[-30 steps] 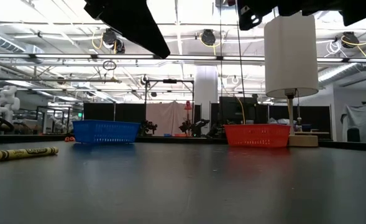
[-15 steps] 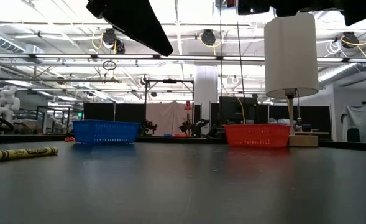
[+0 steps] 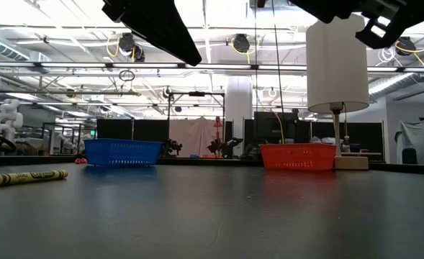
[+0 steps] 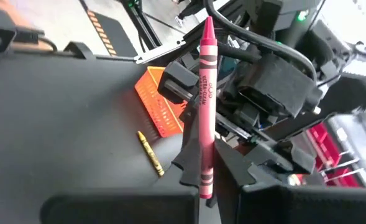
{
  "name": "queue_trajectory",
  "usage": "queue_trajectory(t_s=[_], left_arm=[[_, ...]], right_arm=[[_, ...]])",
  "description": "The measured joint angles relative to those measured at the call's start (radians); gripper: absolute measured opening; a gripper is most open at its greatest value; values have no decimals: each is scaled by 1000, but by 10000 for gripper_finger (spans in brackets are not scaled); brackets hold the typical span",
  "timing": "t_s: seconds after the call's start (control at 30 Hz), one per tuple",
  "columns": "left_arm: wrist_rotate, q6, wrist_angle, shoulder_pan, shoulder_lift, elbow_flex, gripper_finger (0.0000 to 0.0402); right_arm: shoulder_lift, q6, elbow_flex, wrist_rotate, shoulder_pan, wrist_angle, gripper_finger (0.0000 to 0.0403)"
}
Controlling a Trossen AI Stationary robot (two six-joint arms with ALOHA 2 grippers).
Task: Sort crayons
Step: Put the red crayon into the orange bin
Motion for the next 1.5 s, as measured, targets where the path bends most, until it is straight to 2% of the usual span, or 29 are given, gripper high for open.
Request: queue_trajectory(t_s=[0.2,0.47,0.73,0.93,1.03,1.27,1.5], left_arm=[[0,0,0,0,0,0,171],[0,0,0,0,0,0,171],[0,0,3,0,0,0,171],[0,5,5,0,0,0,171],[0,5,5,0,0,0,171],[0,5,5,0,0,0,171],[0,0,5,0,0,0,171]], right_arm=[[0,-38,0,0,0,0,6],[0,142,1,0,0,0,6],[0,445,1,0,0,0,6],[0,803,1,0,-15,1,6],[0,913,1,-1,-22,8,6],[0,1026,1,-4,-24,8,6],[0,1038,1,-6,-12,16,6]])
